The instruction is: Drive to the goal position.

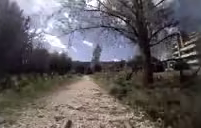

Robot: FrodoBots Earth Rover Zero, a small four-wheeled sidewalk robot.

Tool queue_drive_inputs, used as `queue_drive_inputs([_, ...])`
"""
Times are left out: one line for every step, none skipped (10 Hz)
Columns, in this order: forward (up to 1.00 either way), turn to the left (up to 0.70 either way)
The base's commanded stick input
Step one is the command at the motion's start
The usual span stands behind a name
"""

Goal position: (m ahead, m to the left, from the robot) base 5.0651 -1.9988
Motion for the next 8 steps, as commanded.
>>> queue_drive_inputs([0.85, 0.0])
queue_drive_inputs([0.85, 0.0])
queue_drive_inputs([0.85, 0.0])
queue_drive_inputs([0.85, 0.0])
queue_drive_inputs([0.85, 0.0])
queue_drive_inputs([0.85, 0.0])
queue_drive_inputs([0.85, 0.0])
queue_drive_inputs([0.85, 0.0])
